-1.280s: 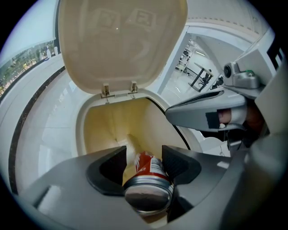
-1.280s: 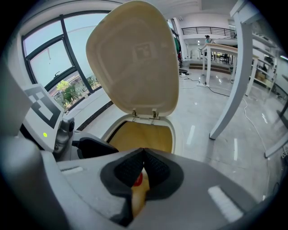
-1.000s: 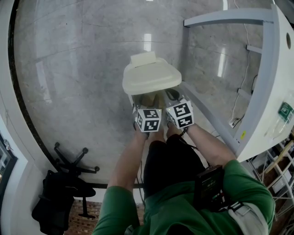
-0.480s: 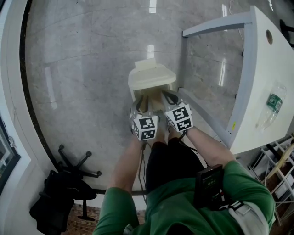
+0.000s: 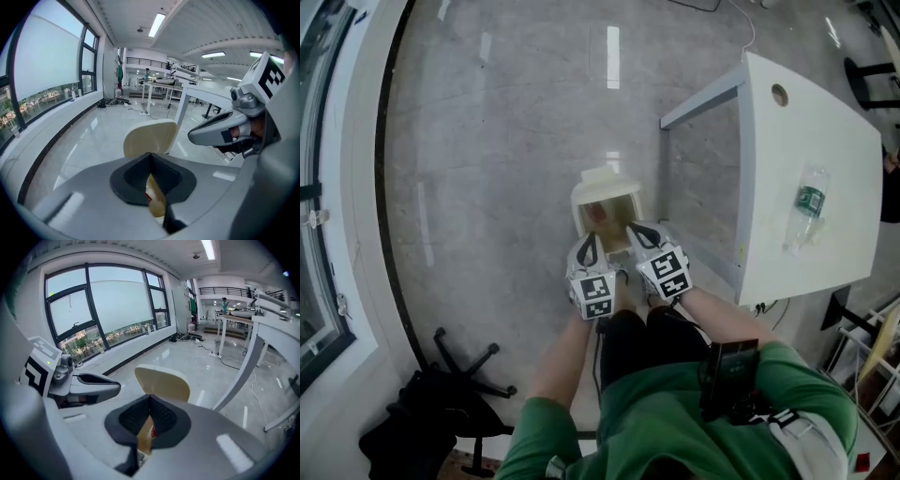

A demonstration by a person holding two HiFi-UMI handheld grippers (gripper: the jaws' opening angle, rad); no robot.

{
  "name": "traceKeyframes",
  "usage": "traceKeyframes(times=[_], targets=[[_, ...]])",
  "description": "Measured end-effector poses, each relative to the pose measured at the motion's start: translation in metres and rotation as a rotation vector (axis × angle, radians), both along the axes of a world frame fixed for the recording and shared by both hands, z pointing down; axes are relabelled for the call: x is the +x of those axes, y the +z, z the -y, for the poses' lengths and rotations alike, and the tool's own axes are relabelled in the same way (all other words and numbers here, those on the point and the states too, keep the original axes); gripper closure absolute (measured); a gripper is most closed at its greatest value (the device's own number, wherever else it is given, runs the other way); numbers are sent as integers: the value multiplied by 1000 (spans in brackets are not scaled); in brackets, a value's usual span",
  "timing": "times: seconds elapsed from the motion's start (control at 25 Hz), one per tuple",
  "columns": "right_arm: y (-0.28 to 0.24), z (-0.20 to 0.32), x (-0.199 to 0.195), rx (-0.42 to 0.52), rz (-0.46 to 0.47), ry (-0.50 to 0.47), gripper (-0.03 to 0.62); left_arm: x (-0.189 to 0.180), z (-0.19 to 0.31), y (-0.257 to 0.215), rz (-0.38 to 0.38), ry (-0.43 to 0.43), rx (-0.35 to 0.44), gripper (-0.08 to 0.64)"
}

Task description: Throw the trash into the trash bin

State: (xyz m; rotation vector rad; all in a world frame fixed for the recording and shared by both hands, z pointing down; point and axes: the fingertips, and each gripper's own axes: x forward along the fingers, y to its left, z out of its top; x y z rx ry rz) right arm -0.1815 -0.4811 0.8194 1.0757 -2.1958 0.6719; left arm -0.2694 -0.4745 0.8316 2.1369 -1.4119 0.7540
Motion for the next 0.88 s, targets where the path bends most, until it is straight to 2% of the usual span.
traceKeyframes(times=[0.2, 0.44, 0.68, 0.88], targets=[[-56, -13, 2, 25, 27, 0, 589, 1, -10, -60, -42, -23, 64, 556], [-112, -24, 12, 103, 79, -9, 589, 13, -23, -119, -80, -38, 161, 556], [-178, -48, 31, 195, 152, -32, 589, 35, -51, -180, -101, -69, 249, 557], [-234, -74, 55, 285, 210, -42, 589, 63, -79, -242, -121, -96, 354, 557]])
